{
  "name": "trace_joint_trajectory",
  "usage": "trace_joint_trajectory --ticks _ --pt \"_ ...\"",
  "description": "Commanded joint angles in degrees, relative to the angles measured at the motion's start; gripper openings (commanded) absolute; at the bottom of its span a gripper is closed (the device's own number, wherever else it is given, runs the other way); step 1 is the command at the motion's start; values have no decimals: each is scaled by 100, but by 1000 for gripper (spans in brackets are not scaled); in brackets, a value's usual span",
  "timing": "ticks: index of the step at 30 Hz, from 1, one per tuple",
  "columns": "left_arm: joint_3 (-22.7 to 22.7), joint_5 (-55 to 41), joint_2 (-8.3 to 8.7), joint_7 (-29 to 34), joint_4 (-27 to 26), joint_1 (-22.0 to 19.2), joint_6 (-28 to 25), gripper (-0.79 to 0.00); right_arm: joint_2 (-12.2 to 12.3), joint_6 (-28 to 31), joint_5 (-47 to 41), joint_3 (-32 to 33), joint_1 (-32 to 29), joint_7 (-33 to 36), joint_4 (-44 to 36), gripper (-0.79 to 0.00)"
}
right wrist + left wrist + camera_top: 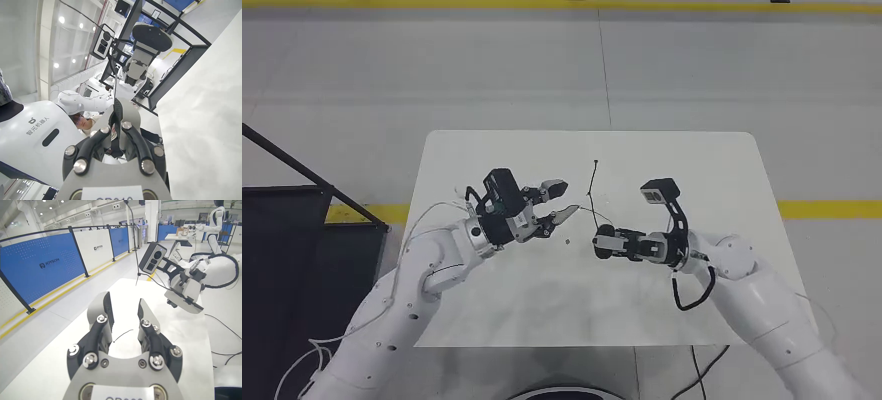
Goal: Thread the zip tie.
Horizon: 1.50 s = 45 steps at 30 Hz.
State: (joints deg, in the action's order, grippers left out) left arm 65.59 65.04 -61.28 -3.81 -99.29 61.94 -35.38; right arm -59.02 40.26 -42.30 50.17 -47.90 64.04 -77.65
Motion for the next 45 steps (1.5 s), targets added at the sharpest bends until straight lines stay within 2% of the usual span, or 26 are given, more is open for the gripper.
trace_joint_trajectory --ticks 1,13,24,26,29,45 --pt "-56 0 -17 8 8 -51 -19 -416 4 -10 -41 -29 19 10 14 -785" --pt "-251 -36 -108 75 110 -296 15 -437 38 -5 -154 -136 80 6 28 -785" --pt "-268 32 -153 -38 120 -343 8 -520 70 30 -143 -209 111 -30 40 -785" --pt "-274 39 -161 -39 121 -351 6 -594 73 36 -137 -229 123 -36 45 -785" --pt "-298 40 -177 -33 137 -368 4 -785 78 47 -140 -254 137 -47 48 -785" --pt "-307 47 -225 240 252 -424 -4 -785 142 306 -336 -207 72 -305 -55 -785"
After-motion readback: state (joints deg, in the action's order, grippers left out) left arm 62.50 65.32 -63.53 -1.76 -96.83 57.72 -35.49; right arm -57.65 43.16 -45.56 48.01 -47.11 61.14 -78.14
